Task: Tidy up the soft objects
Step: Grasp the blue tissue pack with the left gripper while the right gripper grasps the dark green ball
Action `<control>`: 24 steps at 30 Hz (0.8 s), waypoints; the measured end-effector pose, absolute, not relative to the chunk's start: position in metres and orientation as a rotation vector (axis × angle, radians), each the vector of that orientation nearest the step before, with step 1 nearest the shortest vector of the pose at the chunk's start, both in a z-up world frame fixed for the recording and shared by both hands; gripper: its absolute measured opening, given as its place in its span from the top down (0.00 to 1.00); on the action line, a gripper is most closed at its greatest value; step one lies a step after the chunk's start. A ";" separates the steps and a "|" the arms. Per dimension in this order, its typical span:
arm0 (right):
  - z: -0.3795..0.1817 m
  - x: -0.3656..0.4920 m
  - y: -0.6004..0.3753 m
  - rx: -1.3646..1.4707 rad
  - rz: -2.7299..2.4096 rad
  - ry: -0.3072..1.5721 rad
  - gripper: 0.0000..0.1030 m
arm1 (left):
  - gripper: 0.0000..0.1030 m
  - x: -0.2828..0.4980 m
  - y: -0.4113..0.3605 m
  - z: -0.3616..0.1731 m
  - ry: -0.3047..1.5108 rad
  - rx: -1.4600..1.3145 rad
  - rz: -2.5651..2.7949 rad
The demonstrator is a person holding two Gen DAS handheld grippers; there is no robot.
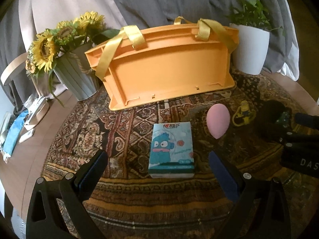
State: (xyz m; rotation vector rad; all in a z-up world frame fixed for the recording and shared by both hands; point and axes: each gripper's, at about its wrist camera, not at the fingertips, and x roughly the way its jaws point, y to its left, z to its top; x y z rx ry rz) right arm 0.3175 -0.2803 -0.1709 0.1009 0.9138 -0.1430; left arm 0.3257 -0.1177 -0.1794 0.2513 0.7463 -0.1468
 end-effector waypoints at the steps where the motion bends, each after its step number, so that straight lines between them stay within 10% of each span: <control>1: -0.173 0.320 -0.280 0.101 -0.142 0.917 0.14 | 0.00 0.329 -0.118 -0.181 0.748 0.253 -0.145; 9: -0.183 0.334 -0.282 0.119 -0.129 0.929 0.15 | 0.06 0.349 -0.122 -0.197 0.784 0.231 -0.146; 20: -0.184 0.340 -0.279 0.114 -0.122 0.933 0.38 | 0.48 0.365 -0.118 -0.205 0.865 0.139 -0.185; 24: -0.184 0.340 -0.280 0.124 -0.124 0.937 0.38 | 0.50 0.366 -0.118 -0.204 0.878 0.124 -0.209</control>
